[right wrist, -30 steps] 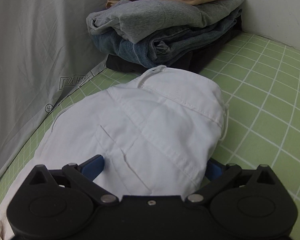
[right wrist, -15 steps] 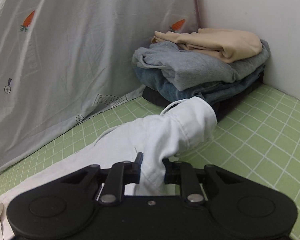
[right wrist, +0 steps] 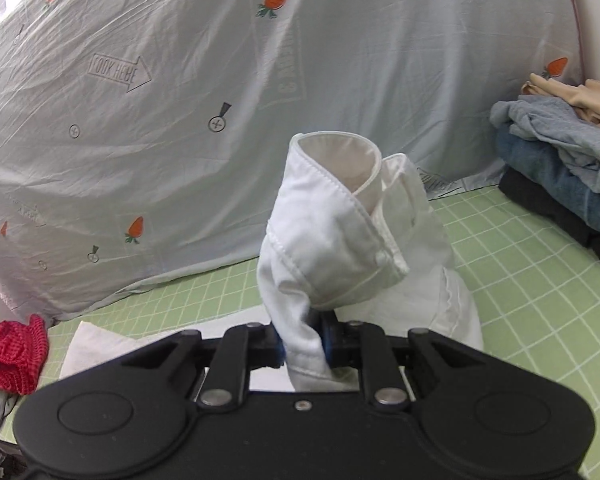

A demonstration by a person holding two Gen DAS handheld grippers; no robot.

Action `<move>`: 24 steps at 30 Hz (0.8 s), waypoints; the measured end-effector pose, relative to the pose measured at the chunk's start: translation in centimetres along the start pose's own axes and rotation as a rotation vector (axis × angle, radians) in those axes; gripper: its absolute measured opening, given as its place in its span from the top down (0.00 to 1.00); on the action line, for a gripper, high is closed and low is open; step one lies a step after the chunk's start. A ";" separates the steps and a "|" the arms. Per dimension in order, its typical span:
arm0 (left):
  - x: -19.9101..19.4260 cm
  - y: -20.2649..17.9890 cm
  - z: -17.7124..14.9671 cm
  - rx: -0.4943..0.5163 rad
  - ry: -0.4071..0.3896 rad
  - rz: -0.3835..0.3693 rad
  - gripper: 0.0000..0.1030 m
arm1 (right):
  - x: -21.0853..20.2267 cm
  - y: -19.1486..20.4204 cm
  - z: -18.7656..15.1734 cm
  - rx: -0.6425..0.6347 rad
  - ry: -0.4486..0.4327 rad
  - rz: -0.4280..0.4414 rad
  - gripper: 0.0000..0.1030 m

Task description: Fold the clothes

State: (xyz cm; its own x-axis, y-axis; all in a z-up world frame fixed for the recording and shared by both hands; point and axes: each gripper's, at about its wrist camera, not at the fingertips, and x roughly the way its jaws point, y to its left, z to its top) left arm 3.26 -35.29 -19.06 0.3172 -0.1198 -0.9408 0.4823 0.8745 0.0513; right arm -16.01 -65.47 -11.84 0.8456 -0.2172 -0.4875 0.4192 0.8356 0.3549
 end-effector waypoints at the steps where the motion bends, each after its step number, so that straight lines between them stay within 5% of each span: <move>1: 0.1 0.0 0.0 -0.001 0.000 0.000 0.00 | 0.3 0.7 -0.5 -0.002 0.020 0.023 0.83; 7: 0.0 -0.3 -0.4 -0.013 -0.007 0.001 0.00 | 5.4 2.2 -7.2 0.053 0.281 0.019 0.82; 11: 0.1 -0.8 -0.6 -0.015 -0.024 0.000 0.00 | 5.2 3.7 -7.0 0.022 0.279 -0.008 0.83; 17: -0.4 -0.2 -1.2 -0.013 -0.021 -0.011 0.00 | 3.6 8.1 -5.0 -0.062 0.190 0.116 0.83; 24: -0.9 0.1 -1.5 -0.008 -0.036 -0.015 0.00 | 6.5 12.2 -10.2 -0.195 0.346 0.126 0.82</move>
State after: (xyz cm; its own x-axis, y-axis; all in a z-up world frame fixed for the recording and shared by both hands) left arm 1.74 -34.40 -18.68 0.3393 -0.1502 -0.9286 0.4813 0.8759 0.0341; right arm -8.75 -51.55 -18.88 0.7113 0.0472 -0.7013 0.2212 0.9320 0.2871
